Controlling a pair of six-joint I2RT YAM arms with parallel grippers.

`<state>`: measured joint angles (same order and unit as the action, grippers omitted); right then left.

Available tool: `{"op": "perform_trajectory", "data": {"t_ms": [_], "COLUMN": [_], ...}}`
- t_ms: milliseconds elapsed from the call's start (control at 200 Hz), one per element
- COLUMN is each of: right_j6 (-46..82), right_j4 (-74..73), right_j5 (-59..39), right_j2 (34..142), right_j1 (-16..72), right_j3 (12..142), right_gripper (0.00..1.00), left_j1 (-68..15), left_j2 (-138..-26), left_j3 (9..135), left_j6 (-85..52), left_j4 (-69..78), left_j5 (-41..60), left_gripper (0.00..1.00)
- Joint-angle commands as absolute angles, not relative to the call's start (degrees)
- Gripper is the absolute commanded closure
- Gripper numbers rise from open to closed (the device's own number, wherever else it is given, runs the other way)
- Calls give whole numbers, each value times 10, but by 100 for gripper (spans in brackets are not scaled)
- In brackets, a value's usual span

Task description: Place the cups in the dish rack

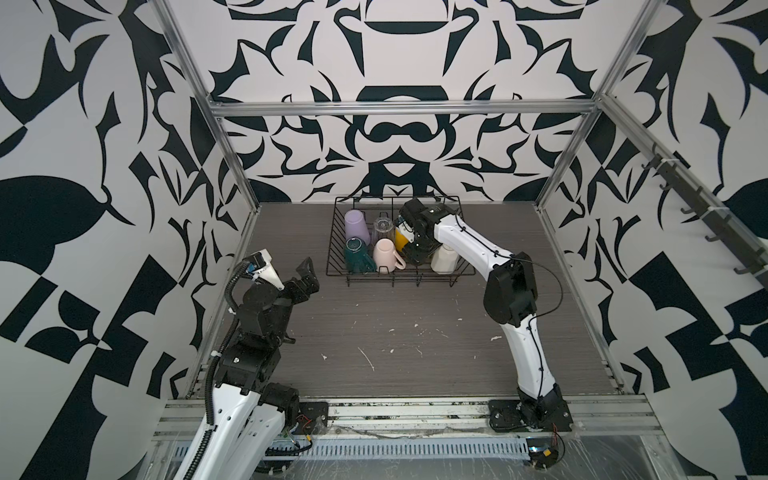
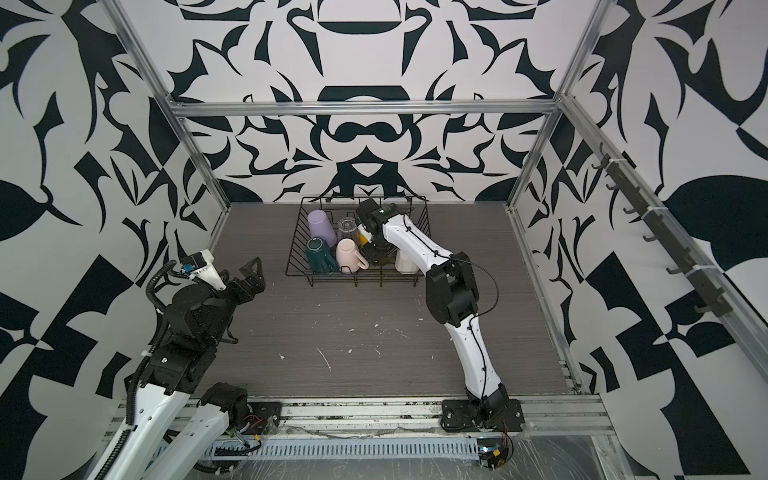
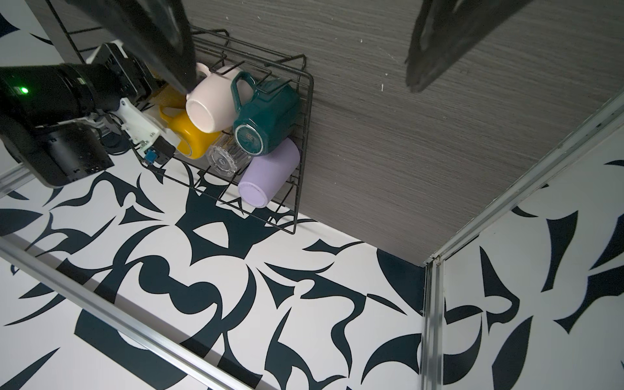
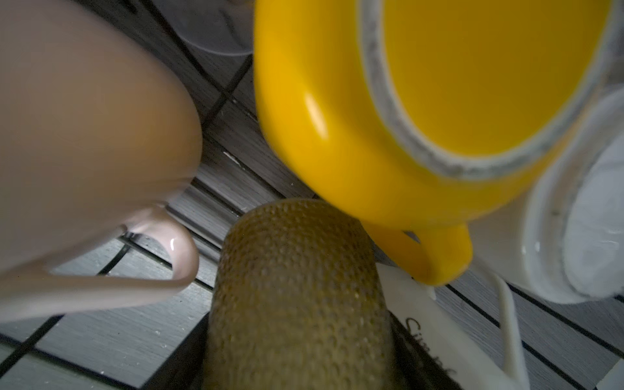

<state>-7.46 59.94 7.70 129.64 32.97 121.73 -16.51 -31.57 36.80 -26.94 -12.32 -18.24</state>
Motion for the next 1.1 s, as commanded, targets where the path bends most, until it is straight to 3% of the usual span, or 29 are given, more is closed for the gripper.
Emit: {"op": "perform_trajectory", "data": {"t_ms": [0, 290, 650, 860, 1070, 1095], "right_j6": [-81, -81, -84, -84, -83, -83], "right_j4": [620, 650, 664, 662, 660, 659], "right_j5": [76, 73, 70, 67, 70, 70], "right_j2": [1272, 1302, 1318, 1314, 1311, 1311], "right_j1": [327, 326, 327, 326, 327, 326], "right_j3": [1241, 1258, 1272, 1272, 1273, 1273], "right_gripper": [100, 100, 55, 37, 31, 26], "left_j1": [-166, -166, -166, -166, -166, -166], "left_j2": [-315, -317, -321, -320, -323, -322], "left_j3": [369, 368, 370, 368, 369, 369], "left_j6": [-263, -262, -259, -259, -257, -257], "left_j4": [-128, -129, -127, -127, -126, -126], "left_j5": [-187, -184, -184, -185, -185, -184], "left_gripper": [1, 1, 1, 1, 1, 1]}}
